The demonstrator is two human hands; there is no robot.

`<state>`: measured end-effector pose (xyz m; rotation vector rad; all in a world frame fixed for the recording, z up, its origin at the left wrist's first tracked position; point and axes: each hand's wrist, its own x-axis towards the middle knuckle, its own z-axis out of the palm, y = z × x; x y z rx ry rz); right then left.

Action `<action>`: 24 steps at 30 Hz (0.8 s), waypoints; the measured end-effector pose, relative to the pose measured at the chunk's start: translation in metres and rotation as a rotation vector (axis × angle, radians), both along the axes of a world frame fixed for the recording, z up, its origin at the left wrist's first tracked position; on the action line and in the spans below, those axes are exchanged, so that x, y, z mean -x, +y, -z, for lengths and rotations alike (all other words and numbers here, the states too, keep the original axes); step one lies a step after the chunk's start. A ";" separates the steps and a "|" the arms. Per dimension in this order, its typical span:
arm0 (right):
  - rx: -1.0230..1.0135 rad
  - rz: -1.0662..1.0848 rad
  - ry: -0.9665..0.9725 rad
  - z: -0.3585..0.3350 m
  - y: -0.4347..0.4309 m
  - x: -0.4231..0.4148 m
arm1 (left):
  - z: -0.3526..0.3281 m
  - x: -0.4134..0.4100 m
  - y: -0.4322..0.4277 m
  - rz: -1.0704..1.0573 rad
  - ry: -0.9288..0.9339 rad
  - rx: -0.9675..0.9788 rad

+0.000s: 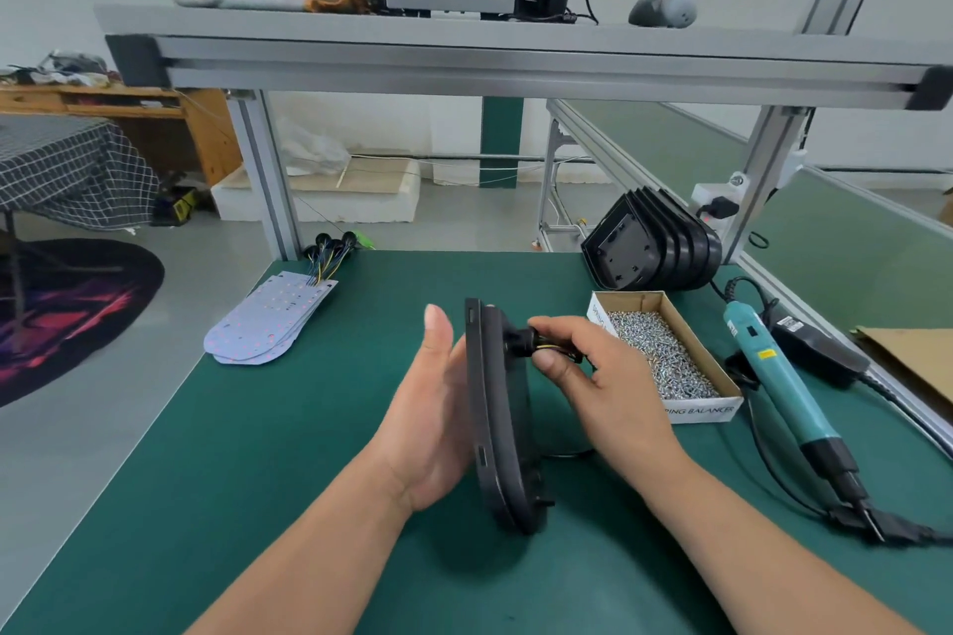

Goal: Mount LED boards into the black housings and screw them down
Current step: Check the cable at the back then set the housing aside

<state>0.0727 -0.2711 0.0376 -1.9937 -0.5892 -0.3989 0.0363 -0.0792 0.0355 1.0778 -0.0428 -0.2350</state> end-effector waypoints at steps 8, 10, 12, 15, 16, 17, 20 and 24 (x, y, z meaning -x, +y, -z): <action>0.136 -0.008 0.016 0.003 -0.005 -0.002 | 0.015 -0.014 0.006 -0.086 -0.063 -0.207; 0.219 0.029 0.048 0.007 -0.007 -0.003 | 0.017 -0.014 0.008 -0.099 -0.073 -0.262; 0.310 0.055 0.058 0.010 -0.009 -0.005 | 0.019 -0.015 0.010 -0.111 -0.054 -0.316; 0.496 0.003 0.071 0.010 -0.017 -0.009 | 0.017 -0.017 0.016 -0.193 -0.039 -0.386; 0.566 -0.040 0.078 0.010 -0.021 -0.010 | 0.017 -0.018 0.018 -0.233 -0.032 -0.391; 0.627 -0.091 0.097 0.009 -0.026 -0.010 | 0.016 -0.018 0.020 -0.273 -0.026 -0.390; 0.788 -0.191 0.111 0.006 -0.033 -0.009 | 0.016 -0.020 0.022 -0.366 -0.015 -0.386; 0.690 -0.031 0.040 0.006 -0.024 -0.004 | 0.019 -0.021 0.019 -0.429 -0.055 -0.432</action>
